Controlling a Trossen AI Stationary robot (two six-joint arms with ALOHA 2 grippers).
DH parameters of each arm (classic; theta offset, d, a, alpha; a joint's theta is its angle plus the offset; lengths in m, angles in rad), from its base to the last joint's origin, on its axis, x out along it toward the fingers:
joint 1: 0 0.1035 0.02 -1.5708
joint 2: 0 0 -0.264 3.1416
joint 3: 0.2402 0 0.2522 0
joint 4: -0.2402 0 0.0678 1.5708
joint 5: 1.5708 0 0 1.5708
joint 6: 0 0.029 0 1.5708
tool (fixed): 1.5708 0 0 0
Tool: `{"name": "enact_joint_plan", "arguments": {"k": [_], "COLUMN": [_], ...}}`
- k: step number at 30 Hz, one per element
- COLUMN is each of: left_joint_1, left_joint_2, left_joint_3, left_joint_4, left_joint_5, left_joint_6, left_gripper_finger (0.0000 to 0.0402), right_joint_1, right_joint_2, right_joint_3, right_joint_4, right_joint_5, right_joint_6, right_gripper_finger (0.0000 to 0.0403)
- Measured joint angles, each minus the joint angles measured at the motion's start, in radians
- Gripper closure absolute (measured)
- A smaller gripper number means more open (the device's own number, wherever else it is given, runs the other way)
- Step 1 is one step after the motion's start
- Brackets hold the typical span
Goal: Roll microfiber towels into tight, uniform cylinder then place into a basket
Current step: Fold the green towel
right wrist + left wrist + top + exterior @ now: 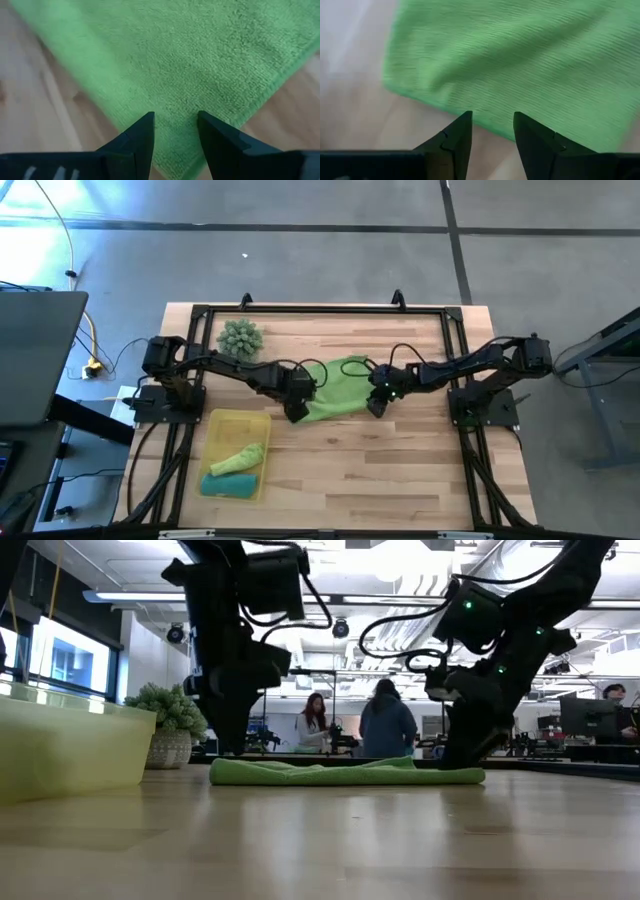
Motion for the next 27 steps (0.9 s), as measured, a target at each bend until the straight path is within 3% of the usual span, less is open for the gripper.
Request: {"name": "enact_joint_plan", "arguments": {"k": [10,21,23,27], "left_joint_1": [-0.057,-0.106,-0.118,-0.130], "left_joint_2": [0.000,0.000,0.000,0.000], "left_joint_3": [0.000,0.000,0.000,0.000], "left_joint_4": [0.049,0.268,0.326,0.387], "left_joint_5": [-0.024,0.067,0.070,0.065], "left_joint_6": [-0.062,-0.178,-0.178,-0.178], "left_gripper_finger": [0.0270,0.0270,0.0270,0.0270], "right_joint_1": [0.013,-0.099,-0.124,-0.138], "right_joint_2": [0.000,0.000,0.000,-0.023], "right_joint_3": [0.000,0.000,0.001,0.008], "right_joint_4": [-0.036,-0.048,-0.048,-0.049], "right_joint_5": [0.232,0.688,0.686,0.465], "right_joint_6": [-0.011,-0.338,-0.341,-0.298], "right_gripper_finger": [0.0258,0.0258,0.0258,0.0258]}}
